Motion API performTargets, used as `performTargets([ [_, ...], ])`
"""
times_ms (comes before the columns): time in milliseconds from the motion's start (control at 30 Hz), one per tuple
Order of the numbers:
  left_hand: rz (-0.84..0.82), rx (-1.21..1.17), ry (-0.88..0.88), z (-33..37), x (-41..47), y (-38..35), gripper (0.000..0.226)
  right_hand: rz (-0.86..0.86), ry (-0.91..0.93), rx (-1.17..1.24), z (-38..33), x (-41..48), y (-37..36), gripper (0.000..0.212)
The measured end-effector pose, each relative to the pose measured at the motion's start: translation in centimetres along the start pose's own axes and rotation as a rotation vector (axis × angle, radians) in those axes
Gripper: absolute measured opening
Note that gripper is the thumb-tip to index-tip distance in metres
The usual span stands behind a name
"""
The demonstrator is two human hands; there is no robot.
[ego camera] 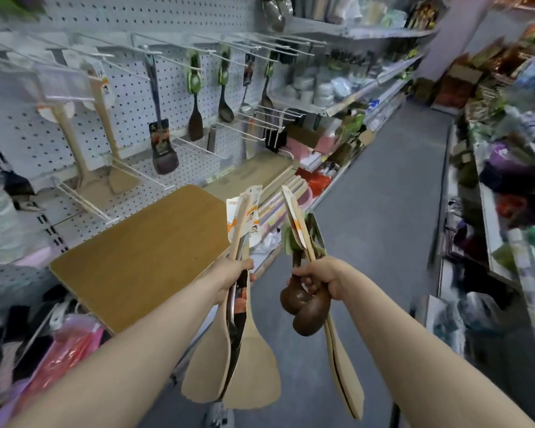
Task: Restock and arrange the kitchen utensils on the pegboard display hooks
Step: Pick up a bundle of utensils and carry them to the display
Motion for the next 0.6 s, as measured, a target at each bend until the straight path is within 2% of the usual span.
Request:
performTargets([
  [100, 0.009, -0.035, 0.041, 1.7, 4.2, 0.3, 0.033, -0.028, -0.004, -0.004, -1.8, 4.5, -0.2, 0.019],
  [200, 0.015, -0.048, 0.081, 3.5, 7.9, 1.1, 0.035, -0.037, -0.011, -0.019, -3.9, 8.6, -0.9, 0.010],
  [300, 0.029, -0.066, 0.132, 4.7, 11.2, 2.6, 0.036, -0.057, -0.046, -0.033, -5.6, 12.7, -2.5, 0.016],
  [433, 0.077, -0.110, 0.222, 5.4, 15.7, 4.7, 0.033, -0.100, -0.083, -0.073, -7.7, 18.0, -4.6, 0.014],
  [600, 0.150, -0.174, 0.280, 5.7, 19.4, 7.2, 0.035, -0.169, -0.130, -0.210, -8.8, 24.6, -6.7, 0.019],
])
Point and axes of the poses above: each hand's wrist, its own x-axis towards the middle knuckle, its own y-axis out of the back of the hand, z = x × y, the point moved 9 cm from there along x, towards the middle knuckle, and after that the axes turned 10 degrees about y, right-handed, at the moved point
